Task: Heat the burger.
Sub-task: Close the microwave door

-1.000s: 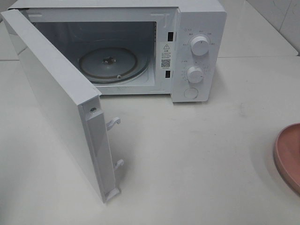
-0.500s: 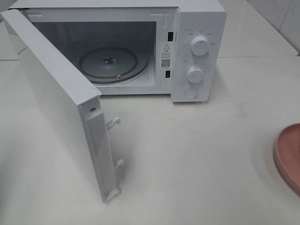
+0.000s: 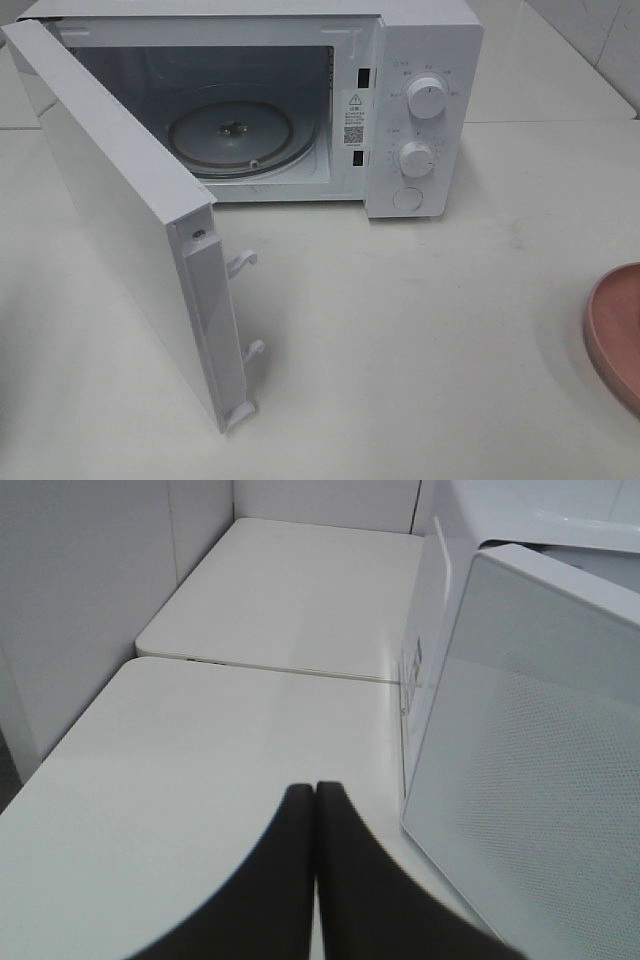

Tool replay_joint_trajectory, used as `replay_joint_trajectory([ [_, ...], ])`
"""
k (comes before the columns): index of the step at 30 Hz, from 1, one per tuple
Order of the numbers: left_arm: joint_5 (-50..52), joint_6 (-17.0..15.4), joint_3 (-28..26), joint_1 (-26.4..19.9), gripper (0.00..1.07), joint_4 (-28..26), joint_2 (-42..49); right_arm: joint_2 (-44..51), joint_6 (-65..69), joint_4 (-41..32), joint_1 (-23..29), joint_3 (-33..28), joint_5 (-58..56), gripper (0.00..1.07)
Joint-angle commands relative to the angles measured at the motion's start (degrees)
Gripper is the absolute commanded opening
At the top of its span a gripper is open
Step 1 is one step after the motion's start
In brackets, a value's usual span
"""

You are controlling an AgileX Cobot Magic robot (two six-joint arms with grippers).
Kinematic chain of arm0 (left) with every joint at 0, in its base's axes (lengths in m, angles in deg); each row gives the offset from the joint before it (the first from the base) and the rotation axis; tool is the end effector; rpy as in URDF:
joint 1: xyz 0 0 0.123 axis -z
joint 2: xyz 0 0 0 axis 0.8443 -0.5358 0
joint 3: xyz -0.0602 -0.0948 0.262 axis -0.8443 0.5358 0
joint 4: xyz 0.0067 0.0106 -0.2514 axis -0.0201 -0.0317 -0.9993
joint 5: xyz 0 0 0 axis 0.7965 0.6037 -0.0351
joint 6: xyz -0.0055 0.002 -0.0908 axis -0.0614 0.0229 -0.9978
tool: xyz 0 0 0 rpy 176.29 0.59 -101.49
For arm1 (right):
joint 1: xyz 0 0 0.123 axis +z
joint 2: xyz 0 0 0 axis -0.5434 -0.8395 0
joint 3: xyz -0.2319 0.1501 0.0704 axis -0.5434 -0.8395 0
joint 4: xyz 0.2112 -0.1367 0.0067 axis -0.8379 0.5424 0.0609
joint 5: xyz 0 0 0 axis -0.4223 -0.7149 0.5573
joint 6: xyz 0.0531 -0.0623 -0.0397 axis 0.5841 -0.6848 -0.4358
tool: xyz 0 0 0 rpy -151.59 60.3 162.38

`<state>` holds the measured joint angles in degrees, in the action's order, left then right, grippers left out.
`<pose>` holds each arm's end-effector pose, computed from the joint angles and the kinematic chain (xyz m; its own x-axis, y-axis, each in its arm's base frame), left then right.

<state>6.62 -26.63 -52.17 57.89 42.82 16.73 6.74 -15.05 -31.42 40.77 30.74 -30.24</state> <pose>0.1442 0.0068 0.2410 -0.2322 -0.0756 -0.9697 -0.0931 0.9941 -0.0552 -0.0033 -0.0039 0.2823 -0.4071 0.0611 -0.9113 -0.0559 0.9942 0.0917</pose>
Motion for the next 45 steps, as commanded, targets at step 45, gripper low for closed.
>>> replay_joint_trajectory([
  [45, 43.1, -33.1, -7.5, 21.3, 0.0, 38.3, -48.8, 1.6, -0.6, 0.1, -0.2, -0.2, 0.6, 0.75],
])
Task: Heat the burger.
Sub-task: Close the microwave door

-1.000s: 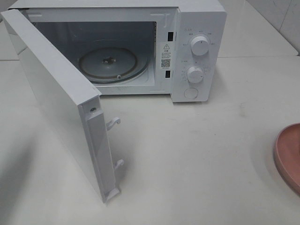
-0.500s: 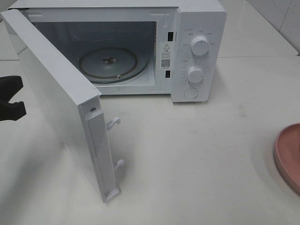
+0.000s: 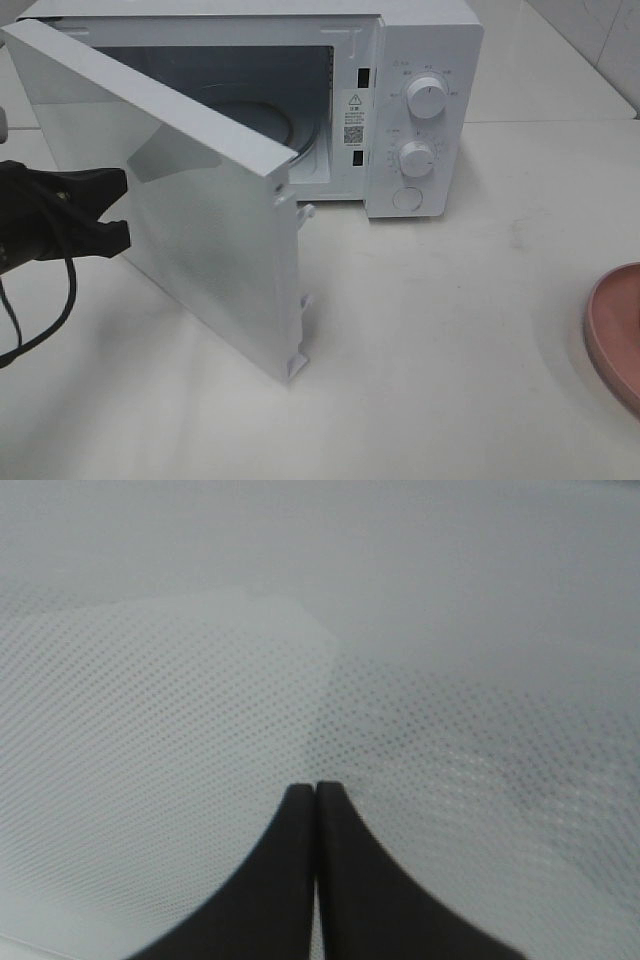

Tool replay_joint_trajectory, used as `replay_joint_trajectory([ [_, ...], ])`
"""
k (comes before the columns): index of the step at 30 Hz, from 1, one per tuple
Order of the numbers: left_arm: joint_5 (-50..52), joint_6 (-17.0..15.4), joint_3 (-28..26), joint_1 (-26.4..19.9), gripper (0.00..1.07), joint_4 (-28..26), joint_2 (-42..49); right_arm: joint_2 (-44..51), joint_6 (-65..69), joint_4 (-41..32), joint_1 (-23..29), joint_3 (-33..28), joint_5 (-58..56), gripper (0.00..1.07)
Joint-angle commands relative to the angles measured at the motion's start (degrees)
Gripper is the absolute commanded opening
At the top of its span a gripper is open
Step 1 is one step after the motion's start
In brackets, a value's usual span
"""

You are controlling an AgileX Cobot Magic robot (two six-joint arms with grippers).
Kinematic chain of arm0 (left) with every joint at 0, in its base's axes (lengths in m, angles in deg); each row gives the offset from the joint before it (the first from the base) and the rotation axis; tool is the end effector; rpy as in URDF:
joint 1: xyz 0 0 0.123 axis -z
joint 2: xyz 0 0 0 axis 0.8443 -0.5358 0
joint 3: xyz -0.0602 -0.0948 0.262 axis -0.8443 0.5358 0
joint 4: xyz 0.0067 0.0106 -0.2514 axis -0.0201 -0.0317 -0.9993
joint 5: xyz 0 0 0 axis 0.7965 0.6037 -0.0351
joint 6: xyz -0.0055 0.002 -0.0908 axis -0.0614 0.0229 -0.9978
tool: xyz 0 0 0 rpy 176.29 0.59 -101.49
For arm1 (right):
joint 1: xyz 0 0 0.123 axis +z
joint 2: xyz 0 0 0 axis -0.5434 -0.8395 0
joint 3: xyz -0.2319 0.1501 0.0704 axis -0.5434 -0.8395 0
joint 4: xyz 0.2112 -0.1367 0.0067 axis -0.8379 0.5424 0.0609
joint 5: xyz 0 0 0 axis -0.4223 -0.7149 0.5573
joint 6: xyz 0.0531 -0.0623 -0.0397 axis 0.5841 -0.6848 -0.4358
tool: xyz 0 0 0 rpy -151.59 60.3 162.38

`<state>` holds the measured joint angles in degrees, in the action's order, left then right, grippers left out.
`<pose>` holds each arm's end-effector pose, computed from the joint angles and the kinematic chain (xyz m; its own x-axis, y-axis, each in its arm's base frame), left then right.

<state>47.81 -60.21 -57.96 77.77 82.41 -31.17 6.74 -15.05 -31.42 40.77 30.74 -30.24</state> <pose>0.2300 -0.1013 0.1642 -0.2632 0.0307 -0.9643 0.4826 0.8696 -0.1040 -0.0033 -0.0039 0.2823 -0.4071 0.0611 -0.9113 -0.0559 0.9942 0.0917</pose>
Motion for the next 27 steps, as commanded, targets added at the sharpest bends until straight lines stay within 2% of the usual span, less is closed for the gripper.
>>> replay_joint_trajectory([
  [1, 1.9, 0.5, -2.9, 2.5, 0.0, -1.7, -2.1, 1.6, -0.6, 0.1, -0.2, -0.2, 0.6, 0.75],
  [4, 1.9, 0.4, -4.1, 3.7, 0.0, -2.6, -3.4, 1.6, -0.6, 0.1, -0.2, -0.2, 0.6, 0.75],
  [15, -0.9, 0.6, -12.5, 10.4, 0.0, -11.2, -8.7, 1.6, -0.6, 0.1, -0.2, -0.2, 0.6, 0.75],
  [17, -1.8, 1.7, -14.4, 11.6, 0.0, -12.8, -9.3, 1.6, -0.6, 0.1, -0.2, -0.2, 0.6, 0.75],
  [18, -2.3, 3.7, -15.9, 12.9, 0.0, -15.2, -10.0, 1.6, -0.7, 0.1, -0.2, -0.2, 0.6, 0.75],
  [19, -2.3, 3.7, -15.9, 12.9, 0.0, -15.2, -10.0, 1.6, -0.7, 0.1, -0.2, -0.2, 0.6, 0.75],
  [21, -4.9, 6.2, -18.8, 14.7, 0.0, -18.9, -11.1, 1.6, -0.7, 0.1, -0.2, -0.2, 0.6, 0.75],
  [22, -4.9, 6.2, -18.8, 14.7, 0.0, -18.9, -11.1, 1.6, -0.7, 0.1, -0.2, -0.2, 0.6, 0.75],
  [23, -5.8, 8.1, -20.7, 15.8, 0.0, -21.6, -11.9, 1.6, -0.7, 0.1, -0.2, -0.2, 0.6, 0.75],
  [24, -5.8, 8.1, -20.7, 15.8, 0.0, -21.6, -11.9, 1.6, -0.7, 0.1, -0.2, -0.2, 0.6, 0.75],
  [26, -7.5, 11.2, -23.4, 17.3, 0.0, -26.0, -13.2, 1.6, -0.7, 0.1, -0.2, -0.2, 0.6, 0.75],
  [27, -7.5, 11.2, -23.4, 17.3, 0.0, -26.0, -13.2, 1.6, -0.7, 0.1, -0.2, -0.2, 0.6, 0.75],
])
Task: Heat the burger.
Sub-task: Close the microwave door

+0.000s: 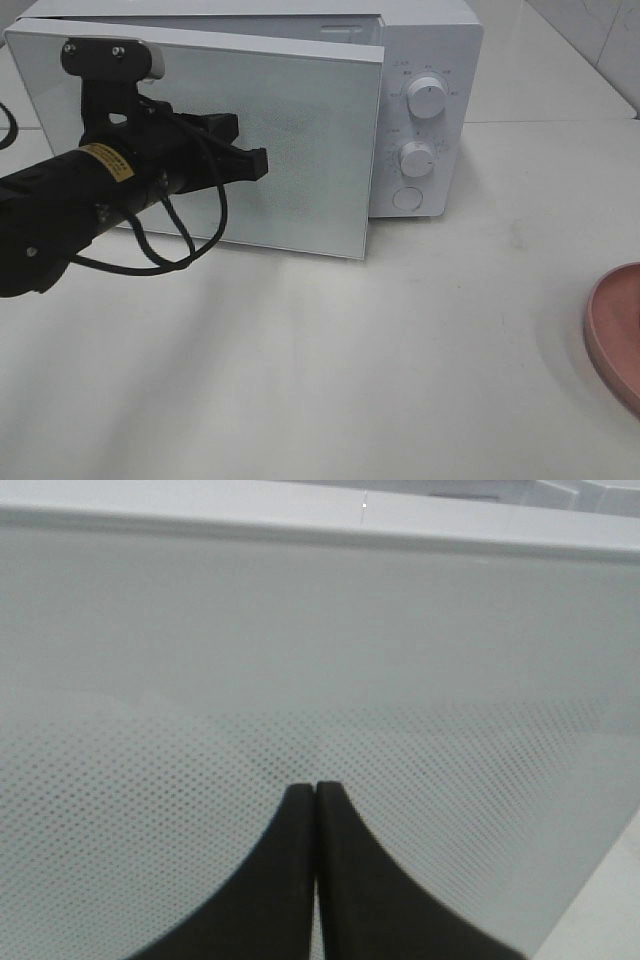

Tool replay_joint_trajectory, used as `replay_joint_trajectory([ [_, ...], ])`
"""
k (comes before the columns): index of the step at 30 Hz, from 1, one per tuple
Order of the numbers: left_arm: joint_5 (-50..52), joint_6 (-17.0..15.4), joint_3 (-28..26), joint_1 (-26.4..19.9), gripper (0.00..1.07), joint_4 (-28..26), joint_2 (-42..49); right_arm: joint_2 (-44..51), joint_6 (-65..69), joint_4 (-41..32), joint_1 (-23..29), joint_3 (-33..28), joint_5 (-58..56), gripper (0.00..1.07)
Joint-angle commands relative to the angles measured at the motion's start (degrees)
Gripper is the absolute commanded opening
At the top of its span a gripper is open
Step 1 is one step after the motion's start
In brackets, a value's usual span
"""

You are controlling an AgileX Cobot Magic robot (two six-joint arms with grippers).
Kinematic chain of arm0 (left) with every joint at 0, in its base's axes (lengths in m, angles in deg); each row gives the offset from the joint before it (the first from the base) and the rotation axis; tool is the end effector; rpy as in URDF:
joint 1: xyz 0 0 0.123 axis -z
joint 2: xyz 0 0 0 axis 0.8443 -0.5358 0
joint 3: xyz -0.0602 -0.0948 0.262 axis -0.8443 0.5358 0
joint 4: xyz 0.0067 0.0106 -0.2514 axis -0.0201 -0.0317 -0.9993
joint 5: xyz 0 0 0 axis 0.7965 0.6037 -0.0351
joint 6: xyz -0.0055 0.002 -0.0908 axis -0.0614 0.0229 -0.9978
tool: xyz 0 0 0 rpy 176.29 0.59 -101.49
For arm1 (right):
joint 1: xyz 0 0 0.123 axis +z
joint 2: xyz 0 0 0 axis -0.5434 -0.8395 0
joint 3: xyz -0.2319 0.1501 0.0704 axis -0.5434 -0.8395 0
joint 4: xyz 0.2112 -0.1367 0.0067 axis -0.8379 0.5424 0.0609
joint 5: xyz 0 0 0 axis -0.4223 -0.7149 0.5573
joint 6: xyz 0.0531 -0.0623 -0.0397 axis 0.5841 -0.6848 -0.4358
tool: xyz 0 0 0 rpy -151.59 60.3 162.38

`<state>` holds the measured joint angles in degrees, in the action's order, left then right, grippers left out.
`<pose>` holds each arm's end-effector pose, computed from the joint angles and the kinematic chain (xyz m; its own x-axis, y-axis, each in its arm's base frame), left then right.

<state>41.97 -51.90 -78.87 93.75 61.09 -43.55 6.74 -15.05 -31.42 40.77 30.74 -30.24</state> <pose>0.2830 -0.1948 0.1746 -0.2363 -0.0254 -0.9713 0.4708 0.8715 -0.1373 -0.0033 -0.0039 0.2823 -0.4071 0.0611 -0.9113 -0.0559 0.9942 0.0917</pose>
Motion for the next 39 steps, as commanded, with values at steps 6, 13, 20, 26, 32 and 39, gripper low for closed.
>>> replay_joint_trajectory([
  [6, -3.3, 7.0, -9.1, 3.6, 0.0, -11.2, -4.2, 1.6, -0.7, 0.1, -0.2, -0.2, 0.6, 0.75],
  [13, -7.6, 9.6, -16.2, 3.6, 0.0, -14.3, -7.8, 1.6, -0.7, 0.1, -0.2, -0.2, 0.6, 0.75],
  [20, -9.4, 11.1, -21.2, 3.6, 0.0, -18.3, -10.5, 1.6, -0.7, 0.1, -0.2, -0.2, 0.6, 0.75],
  [26, -9.6, 16.4, -25.4, 3.4, 0.0, -22.7, -12.1, 1.6, -0.7, 0.1, -0.2, -0.2, 0.6, 0.75],
  [32, -10.0, 17.7, -26.9, 3.3, 0.0, -23.3, -12.2, 1.6, -0.7, 0.1, -0.2, -0.2, 0.6, 0.75],
  [39, -18.3, 19.1, -26.1, 3.6, 0.0, -22.6, -10.1, 1.6, -0.7, 0.1, -0.2, -0.2, 0.6, 0.75],
])
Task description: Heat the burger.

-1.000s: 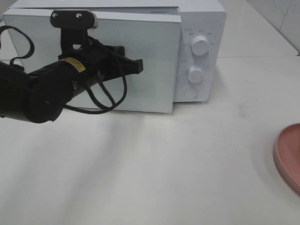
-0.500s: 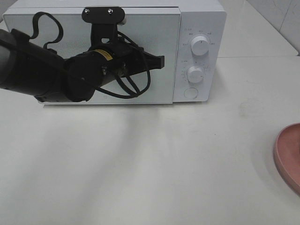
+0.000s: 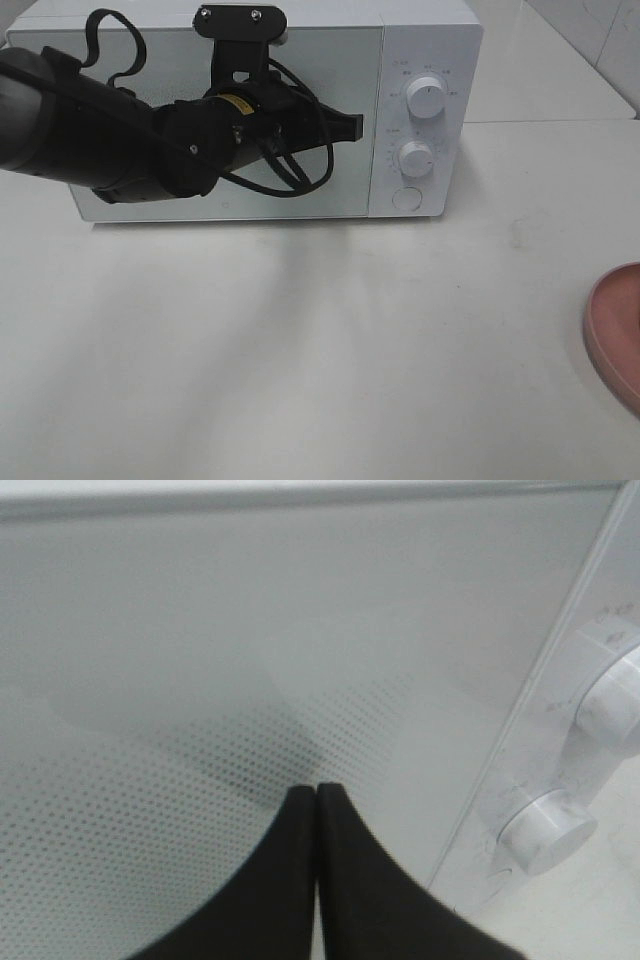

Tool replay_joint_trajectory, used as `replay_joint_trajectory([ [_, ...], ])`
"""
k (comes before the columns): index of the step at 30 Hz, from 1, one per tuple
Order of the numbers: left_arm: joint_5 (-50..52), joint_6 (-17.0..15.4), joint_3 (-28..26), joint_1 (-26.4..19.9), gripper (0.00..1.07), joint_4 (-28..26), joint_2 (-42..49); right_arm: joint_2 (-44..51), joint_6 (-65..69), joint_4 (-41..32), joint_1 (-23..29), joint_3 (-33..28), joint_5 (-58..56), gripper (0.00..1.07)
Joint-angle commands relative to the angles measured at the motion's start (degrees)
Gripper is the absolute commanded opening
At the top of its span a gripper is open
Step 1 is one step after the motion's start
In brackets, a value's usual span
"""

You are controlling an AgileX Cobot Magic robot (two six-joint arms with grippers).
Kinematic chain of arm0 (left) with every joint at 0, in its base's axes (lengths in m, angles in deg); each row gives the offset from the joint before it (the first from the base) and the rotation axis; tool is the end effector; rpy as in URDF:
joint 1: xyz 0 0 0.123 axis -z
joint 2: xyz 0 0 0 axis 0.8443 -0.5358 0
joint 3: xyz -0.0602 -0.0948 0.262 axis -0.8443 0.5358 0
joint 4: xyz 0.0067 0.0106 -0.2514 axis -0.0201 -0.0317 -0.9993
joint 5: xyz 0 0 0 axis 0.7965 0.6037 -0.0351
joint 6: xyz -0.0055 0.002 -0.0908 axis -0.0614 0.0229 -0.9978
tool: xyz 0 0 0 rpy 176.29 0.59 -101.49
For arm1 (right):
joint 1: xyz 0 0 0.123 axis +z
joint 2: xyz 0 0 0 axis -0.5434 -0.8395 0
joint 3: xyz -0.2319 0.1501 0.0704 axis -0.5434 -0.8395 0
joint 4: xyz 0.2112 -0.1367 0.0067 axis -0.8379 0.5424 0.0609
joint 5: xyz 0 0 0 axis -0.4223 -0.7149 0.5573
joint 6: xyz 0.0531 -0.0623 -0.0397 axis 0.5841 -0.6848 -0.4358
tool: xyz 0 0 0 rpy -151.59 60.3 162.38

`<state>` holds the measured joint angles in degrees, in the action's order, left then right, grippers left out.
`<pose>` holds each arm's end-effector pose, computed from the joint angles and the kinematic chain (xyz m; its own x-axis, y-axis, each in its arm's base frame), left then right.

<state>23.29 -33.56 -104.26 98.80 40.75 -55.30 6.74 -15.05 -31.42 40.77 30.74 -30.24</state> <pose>0.3392 -0.2703 0.1800 -0.3328 0.0426 -0.9420 0.4297 0.8961 -0.1113 -0.0033 -0.0039 0.2823 -0.4071 0.0611 -0.9113 -0.0559 0.9942 0.0917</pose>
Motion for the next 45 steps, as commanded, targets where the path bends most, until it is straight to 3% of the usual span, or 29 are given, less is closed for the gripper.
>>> replay_joint_trajectory([
  [1, -1.3, 0.9, 0.0, -1.0, 0.0, -2.4, 2.5, 1.6, -0.7, 0.1, -0.2, -0.2, 0.6, 0.75],
  [5, -5.8, 1.4, 4.2, -0.1, 0.0, -2.5, 5.8, 1.6, -0.7, 0.1, -0.2, -0.2, 0.6, 0.75],
  [9, -11.9, 2.1, 9.1, 0.3, 0.15, -2.5, 9.4, 1.6, -0.7, 0.1, -0.2, -0.2, 0.6, 0.75],
  [10, -15.6, 2.1, 11.4, 0.3, 0.31, -2.5, 11.2, 1.6, -0.7, 0.1, -0.2, -0.2, 0.6, 0.75],
  [11, -15.6, 2.1, 11.4, 0.3, 0.31, -2.5, 11.2, 1.6, -0.7, 0.1, -0.2, -0.2, 0.6, 0.75],
  [12, -19.3, 2.1, 13.1, 0.3, 0.52, -2.5, 12.8, 1.6, -0.7, 0.1, -0.2, -0.2, 0.6, 0.75],
  [13, -19.3, 2.1, 13.1, 0.3, 0.52, -2.5, 12.8, 1.6, -0.7, 0.1, -0.2, -0.2, 0.6, 0.75],
  [14, -20.9, 2.1, 13.7, 0.3, 0.63, -2.5, 13.4, 1.6, -0.7, 0.1, -0.2, -0.2, 0.6, 0.75],
  [15, -25.0, 2.1, 14.8, 0.3, 0.89, -2.5, 14.4, 1.6, -0.7, 0.1, -0.2, -0.2, 0.6, 0.75],
  [16, -25.0, 2.1, 14.8, 0.3, 0.89, -2.5, 14.4, 1.6, -0.7, 0.1, -0.2, -0.2, 0.6, 0.75],
  [17, -29.6, 2.1, 15.4, 0.3, 1.02, -2.2, 15.1, 1.6, -0.7, 0.1, -0.2, -0.2, 0.6, 0.75],
  [24, -44.2, 2.1, 15.4, 0.1, 1.02, 1.8, 17.2, 1.6, -0.7, 0.1, -0.2, -0.2, 0.6, 0.75],
  [29, -54.5, 2.1, 15.4, 0.1, 1.01, 8.5, 20.5, 1.6, -0.7, 0.2, -0.2, -0.2, 0.6, 0.75],
  [30, -58.8, 1.1, 15.4, 0.1, 1.01, 12.3, 22.5, 1.6, -0.7, 0.2, -0.2, -0.2, 0.6, 0.75],
  [32, -60.8, 0.1, 15.4, 0.1, 1.01, 14.2, 23.3, 1.6, -0.7, 0.2, -0.2, -0.2, 0.6, 0.75],
  [33, -63.9, -3.6, 15.4, 0.1, 1.01, 17.8, 25.4, 1.6, -0.7, 0.2, -0.2, -0.2, 0.6, 0.75],
  [34, -63.9, -3.6, 15.4, 0.1, 1.01, 17.8, 25.4, 1.6, -0.7, 0.2, -0.2, -0.2, 0.6, 0.75],
  [35, -66.9, -7.3, 15.4, 0.1, 1.01, 21.5, 27.5, 1.6, -0.7, 0.2, -0.2, -0.2, 0.6, 0.75],
  [37, -68.2, -8.8, 15.4, 0.1, 1.01, 23.5, 28.6, 1.6, -0.7, 0.2, -0.2, -0.2, 0.6, 0.75],
  [38, -71.3, -13.3, 15.4, 0.1, 1.01, 28.1, 30.7, 1.6, -0.7, 0.2, -0.2, -0.2, 0.6, 0.75],
  [39, -71.3, -13.3, 15.4, 0.1, 1.01, 28.1, 30.7, 1.6, -0.7, 0.2, -0.2, -0.2, 0.6, 0.75],
  [40, -74.3, -17.6, 15.4, 0.1, 1.01, 32.5, 32.4, 1.6, -0.7, 0.2, -0.2, -0.2, 0.6, 0.75],
  [41, -76.0, -19.6, 15.4, 0.1, 1.01, 34.1, 33.1, 1.6, -0.7, 0.2, -0.2, -0.2, 0.6, 0.75],
  [42, -76.0, -19.6, 15.4, 0.1, 1.01, 34.1, 33.1, 1.6, -0.7, 0.2, -0.2, -0.2, 0.6, 0.75],
  [43, -79.0, -23.9, 15.4, 0.1, 1.01, 37.5, 34.7, 1.6, -0.7, 0.2, -0.2, -0.2, 0.6, 0.75],
  [44, -79.0, -23.9, 15.4, 0.1, 1.01, 37.5, 34.7, 1.6, -0.7, 0.2, -0.2, -0.2, 0.6, 0.75],
  [45, -81.8, -27.3, 15.4, -0.2, 1.01, 40.5, 36.0, 1.6, -0.7, 0.2, -0.2, -0.2, 0.6, 0.75],
])
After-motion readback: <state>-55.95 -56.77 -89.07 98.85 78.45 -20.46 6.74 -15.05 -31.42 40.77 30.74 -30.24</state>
